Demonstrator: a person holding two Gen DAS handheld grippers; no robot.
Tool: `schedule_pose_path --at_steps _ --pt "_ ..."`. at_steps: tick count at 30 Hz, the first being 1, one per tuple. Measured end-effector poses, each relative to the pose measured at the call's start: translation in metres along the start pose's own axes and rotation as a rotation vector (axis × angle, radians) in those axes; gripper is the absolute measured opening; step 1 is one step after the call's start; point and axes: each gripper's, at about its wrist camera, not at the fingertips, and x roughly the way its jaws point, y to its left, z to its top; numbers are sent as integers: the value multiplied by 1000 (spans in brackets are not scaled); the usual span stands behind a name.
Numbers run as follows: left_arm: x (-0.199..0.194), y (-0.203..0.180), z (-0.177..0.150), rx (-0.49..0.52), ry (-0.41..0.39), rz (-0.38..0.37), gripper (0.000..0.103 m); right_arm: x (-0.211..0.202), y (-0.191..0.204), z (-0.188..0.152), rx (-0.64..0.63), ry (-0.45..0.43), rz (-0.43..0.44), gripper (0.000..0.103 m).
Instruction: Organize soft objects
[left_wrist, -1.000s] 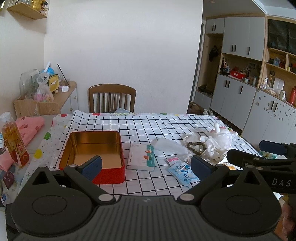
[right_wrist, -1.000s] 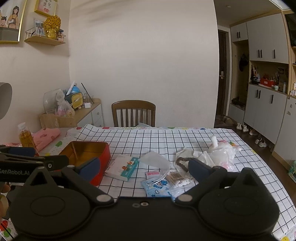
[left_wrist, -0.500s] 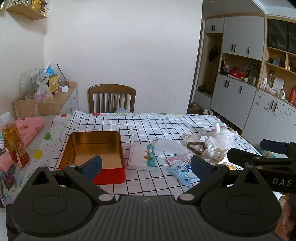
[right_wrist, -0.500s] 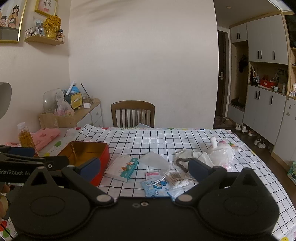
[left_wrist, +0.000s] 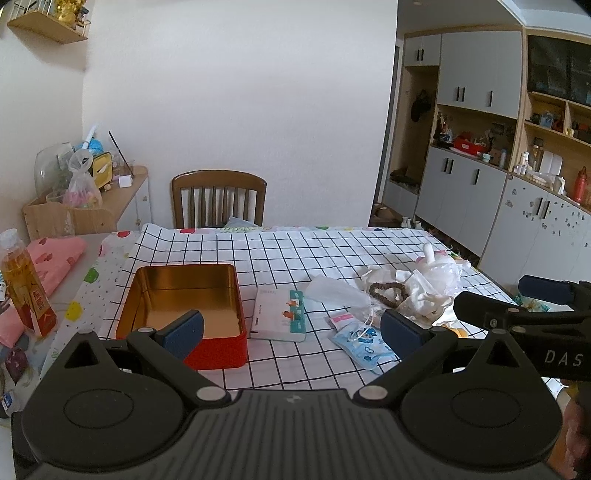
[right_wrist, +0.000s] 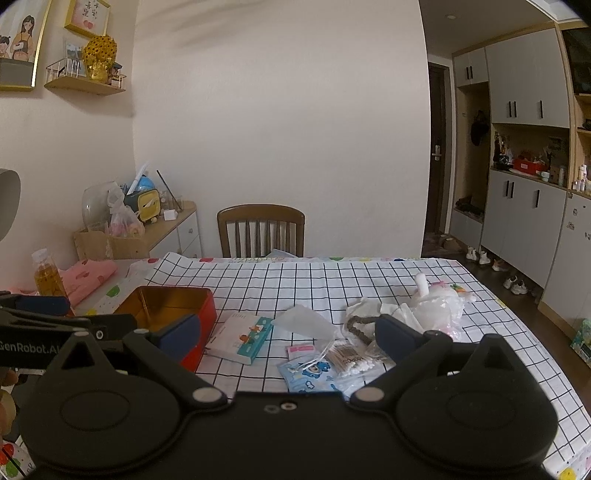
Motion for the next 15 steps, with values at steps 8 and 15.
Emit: schedule_pose_path --at_steps 8,15 --pt "1 -5 1 32 -1 14 102 -1 -1 1 7 2 -9 100" --pt "4 -7 2 31 12 3 103 0 -1 3 -1 8 -23 100"
